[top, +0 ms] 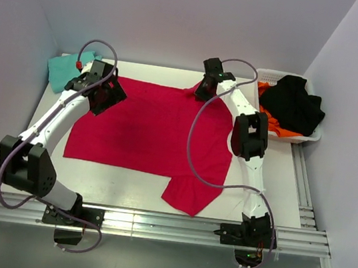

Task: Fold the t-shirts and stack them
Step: Flatten the tshirt out

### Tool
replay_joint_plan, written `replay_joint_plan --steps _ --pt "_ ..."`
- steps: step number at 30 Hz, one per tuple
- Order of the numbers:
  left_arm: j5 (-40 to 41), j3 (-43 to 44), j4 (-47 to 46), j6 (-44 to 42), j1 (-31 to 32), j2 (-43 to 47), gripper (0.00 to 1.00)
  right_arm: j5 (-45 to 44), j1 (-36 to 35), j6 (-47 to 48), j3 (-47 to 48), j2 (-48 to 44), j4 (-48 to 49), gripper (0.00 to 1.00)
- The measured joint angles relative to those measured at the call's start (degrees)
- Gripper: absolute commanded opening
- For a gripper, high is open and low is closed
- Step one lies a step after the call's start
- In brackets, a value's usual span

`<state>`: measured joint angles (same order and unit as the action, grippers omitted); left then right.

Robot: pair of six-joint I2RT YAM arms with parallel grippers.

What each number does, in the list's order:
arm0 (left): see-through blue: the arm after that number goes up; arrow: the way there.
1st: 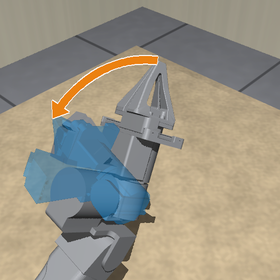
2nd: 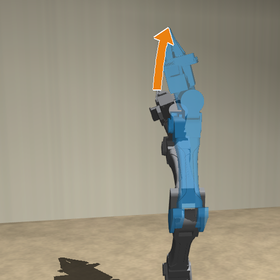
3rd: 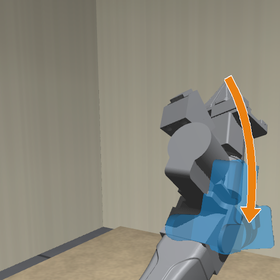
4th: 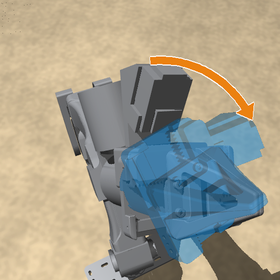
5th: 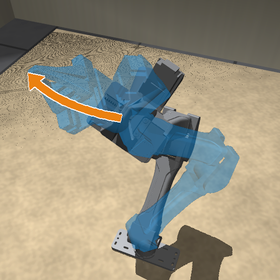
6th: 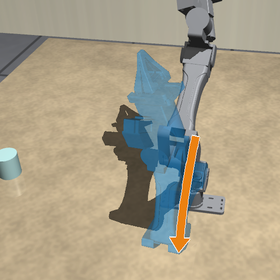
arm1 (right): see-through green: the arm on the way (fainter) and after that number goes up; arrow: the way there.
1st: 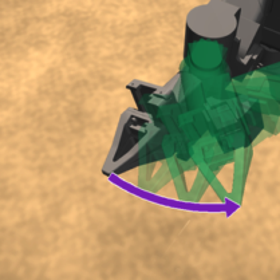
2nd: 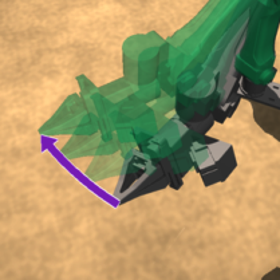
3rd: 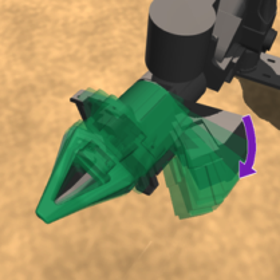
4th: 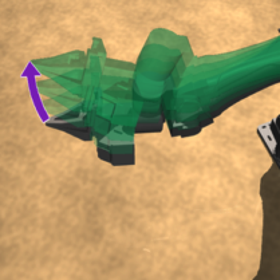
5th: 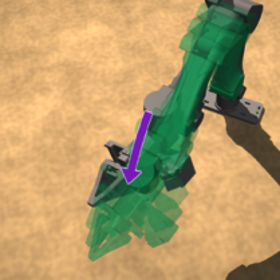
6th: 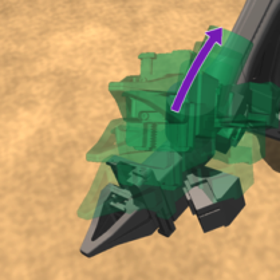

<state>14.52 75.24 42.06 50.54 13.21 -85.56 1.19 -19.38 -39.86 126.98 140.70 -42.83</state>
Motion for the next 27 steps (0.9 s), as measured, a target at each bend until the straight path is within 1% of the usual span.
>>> replay_joint_plan --steps 4,9,18,21,25,26,27 --pt "0.0 -1.11 0.57 0.28 0.0 2.86 0.85 0.33 0.02 -1.53 2.23 0.37 1.79 0.0" --pt "0.2 -4.15 2.62 0.9 -0.02 6.23 0.85 0.33 0.04 -3.26 6.97 3.87 4.39 0.0" --pt "1.44 -5.33 5.7 1.03 -0.02 8.87 0.85 -0.85 0.28 -5.79 7.15 5.97 4.96 0.0" --pt "1.88 -5.66 6.16 1.05 -0.02 9.14 0.85 -1.14 0.5 -6.84 8.98 7.5 5.42 0.0" --pt "2.14 -5.7 7.08 1.01 -0.02 9.2 0.85 -0.31 1.38 -9.38 10.88 9.7 7.34 0.05" --pt "2.32 -5.7 7.3 0.98 -0.02 9.25 0.86 0.04 1.73 -10.23 11.21 10.27 7.93 0.08" --pt "2.56 -5.7 7.65 0.96 -0.02 9.29 0.86 0.46 2.23 -11.47 11.89 10.95 8.66 0.16"
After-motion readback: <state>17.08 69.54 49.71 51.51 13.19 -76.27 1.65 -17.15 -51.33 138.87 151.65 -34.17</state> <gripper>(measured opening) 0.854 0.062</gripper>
